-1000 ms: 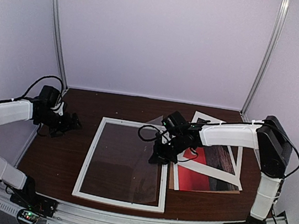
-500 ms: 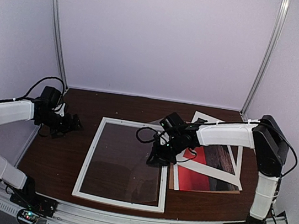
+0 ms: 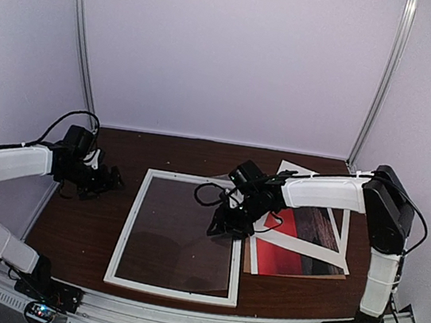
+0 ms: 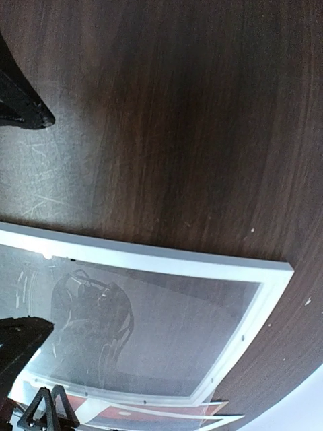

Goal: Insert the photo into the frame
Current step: Place the glass panel at the frame body.

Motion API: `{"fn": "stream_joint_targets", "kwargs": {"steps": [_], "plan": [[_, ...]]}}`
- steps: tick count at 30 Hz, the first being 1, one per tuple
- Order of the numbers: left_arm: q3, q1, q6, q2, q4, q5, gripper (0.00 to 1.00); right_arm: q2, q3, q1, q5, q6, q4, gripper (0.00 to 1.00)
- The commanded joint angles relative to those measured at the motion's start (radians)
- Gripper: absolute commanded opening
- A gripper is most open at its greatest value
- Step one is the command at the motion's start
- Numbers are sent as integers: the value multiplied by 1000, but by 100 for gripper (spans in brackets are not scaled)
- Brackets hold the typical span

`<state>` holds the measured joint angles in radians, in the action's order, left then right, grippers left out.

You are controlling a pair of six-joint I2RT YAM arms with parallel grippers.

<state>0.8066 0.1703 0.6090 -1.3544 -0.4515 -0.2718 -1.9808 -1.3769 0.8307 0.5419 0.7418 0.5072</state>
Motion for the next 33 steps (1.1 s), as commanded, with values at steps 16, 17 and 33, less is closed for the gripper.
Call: {"fn": "stream_joint_targets", "kwargs": {"steps": [16, 17, 33], "plan": [[42, 347, 132, -176, 336, -39, 98, -51, -54, 5, -51, -43, 47, 66], [44, 357, 142, -194, 361, -48, 98, -52, -54, 5, -52, -43, 47, 67], [120, 446, 206, -388, 484, -76, 97, -51, -43, 5, -48, -41, 32, 68]]}}
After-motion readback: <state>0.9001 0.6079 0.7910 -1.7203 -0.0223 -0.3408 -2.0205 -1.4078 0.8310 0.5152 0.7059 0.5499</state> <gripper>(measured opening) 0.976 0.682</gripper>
